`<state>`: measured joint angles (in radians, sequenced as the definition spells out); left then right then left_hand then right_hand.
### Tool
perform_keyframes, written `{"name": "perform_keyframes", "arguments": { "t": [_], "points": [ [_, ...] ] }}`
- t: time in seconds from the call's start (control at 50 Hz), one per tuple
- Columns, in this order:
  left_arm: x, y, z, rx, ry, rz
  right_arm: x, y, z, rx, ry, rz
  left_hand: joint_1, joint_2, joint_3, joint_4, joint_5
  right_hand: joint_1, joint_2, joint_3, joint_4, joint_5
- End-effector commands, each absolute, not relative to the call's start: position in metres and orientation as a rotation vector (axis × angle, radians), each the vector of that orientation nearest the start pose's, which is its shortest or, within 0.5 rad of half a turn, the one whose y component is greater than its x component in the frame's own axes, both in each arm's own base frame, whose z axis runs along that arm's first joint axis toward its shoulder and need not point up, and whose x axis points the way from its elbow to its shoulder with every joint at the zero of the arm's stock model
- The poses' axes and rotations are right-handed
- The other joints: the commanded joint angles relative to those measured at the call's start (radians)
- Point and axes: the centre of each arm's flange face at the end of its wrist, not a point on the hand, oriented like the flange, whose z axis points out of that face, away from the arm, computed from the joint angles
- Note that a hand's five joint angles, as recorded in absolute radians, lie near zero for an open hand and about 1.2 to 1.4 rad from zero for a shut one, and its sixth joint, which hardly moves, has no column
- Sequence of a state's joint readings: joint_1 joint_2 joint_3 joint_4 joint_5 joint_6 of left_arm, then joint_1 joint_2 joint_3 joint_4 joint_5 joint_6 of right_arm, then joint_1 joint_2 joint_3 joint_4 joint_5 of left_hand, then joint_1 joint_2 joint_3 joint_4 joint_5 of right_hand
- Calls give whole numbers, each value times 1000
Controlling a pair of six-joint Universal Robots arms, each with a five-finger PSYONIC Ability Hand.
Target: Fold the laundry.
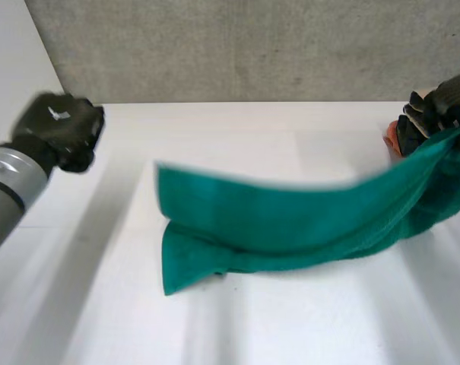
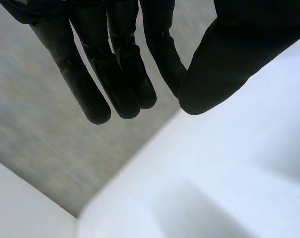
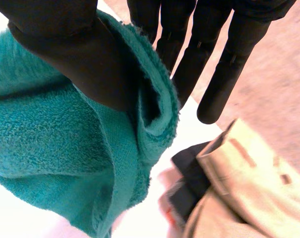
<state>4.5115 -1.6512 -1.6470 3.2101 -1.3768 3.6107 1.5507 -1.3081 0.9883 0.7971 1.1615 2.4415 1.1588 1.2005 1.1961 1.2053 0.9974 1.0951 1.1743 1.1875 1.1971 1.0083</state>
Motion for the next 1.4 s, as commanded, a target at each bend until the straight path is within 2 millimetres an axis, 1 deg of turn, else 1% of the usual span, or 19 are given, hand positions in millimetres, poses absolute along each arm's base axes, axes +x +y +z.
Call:
{"name": "perform_keyframes", "arguments": {
  "t": [0.02,0.08,0.1,0.16,0.18,0.2,0.24,0.28,0.3,0.38,0.46,0.62,0.9,1.12,1.26,1.28,1.3,1.34,1.4],
  "points": [
    [-228,-321,230,1072,2107,-1995,193,-330,280,-1279,2445,-1511,237,196,200,191,224,301,222,209,199,213],
    [-243,-337,237,1085,2047,-2058,201,-341,275,-1278,2457,-1560,237,196,200,191,224,301,222,209,199,213],
    [-257,-343,245,1103,2008,-2118,209,-342,272,-1288,2447,-1585,237,196,200,191,224,301,222,209,199,213],
    [-274,-345,252,1121,1980,-2185,228,-335,269,-1328,2397,-1625,229,187,192,183,216,301,222,209,199,213],
    [-283,-344,257,1121,1974,-2225,234,-332,268,-1343,2376,-1632,-344,-385,-381,-390,-357,301,222,209,199,213],
    [-287,-342,259,1123,1978,-2242,237,-330,266,-1351,2360,-1635,-593,-635,-631,-640,-607,301,222,209,199,213],
    [-296,-335,260,1118,2017,-2283,246,-322,262,-1376,2317,-1667,-780,-822,-817,-827,-793,301,222,209,199,213],
    [-301,-329,259,1104,2070,-2296,247,-316,271,-1375,2281,-1733,-871,-913,-909,-918,-885,301,222,209,199,213],
    [-304,-325,259,1093,2100,-2303,245,-306,285,-1370,2234,-1813,-898,-940,-935,-944,-911,301,222,209,199,213],
    [-316,-296,247,981,2330,-2261,241,-289,314,-1339,2124,-2001,-872,-914,-909,-918,-885,301,222,209,199,213],
    [-318,-265,237,974,2437,-2133,236,-281,326,-1318,2079,-2091,-866,-908,-903,-912,-879,301,222,209,199,213],
    [-314,-231,207,1056,2565,-1899,231,-273,305,-1340,2149,-1988,-670,-711,-707,-716,-683,301,222,209,199,213],
    [-315,-229,177,1103,2638,-1738,229,-266,275,-1350,2215,-1876,-464,-506,-501,-510,-477,301,222,209,199,213],
    [-318,-234,158,1114,2667,-1668,227,-265,263,-1346,2237,-1858,-88,-130,-126,-135,-102,301,222,209,199,213],
    [-318,-232,162,1137,2662,-1646,226,-265,265,-1353,2241,-1867,-41,-83,-78,-88,-54,301,222,209,199,213],
    [-317,-233,163,1145,2655,-1637,226,-265,266,-1354,2239,-1866,5,-36,-32,-41,-8,301,222,209,199,213],
    [-316,-232,164,1170,2639,-1618,226,-264,267,-1356,2240,-1864,235,193,198,189,222,301,222,209,199,213],
    [-315,-232,166,1189,2614,-1606,226,-264,269,-1355,2241,-1867,237,196,200,191,224,301,222,209,199,213],
    [-312,-234,190,1189,2536,-1660,224,-259,277,-1371,2241,-1869,237,196,200,191,224,301,222,209,199,213]
  ]
}}
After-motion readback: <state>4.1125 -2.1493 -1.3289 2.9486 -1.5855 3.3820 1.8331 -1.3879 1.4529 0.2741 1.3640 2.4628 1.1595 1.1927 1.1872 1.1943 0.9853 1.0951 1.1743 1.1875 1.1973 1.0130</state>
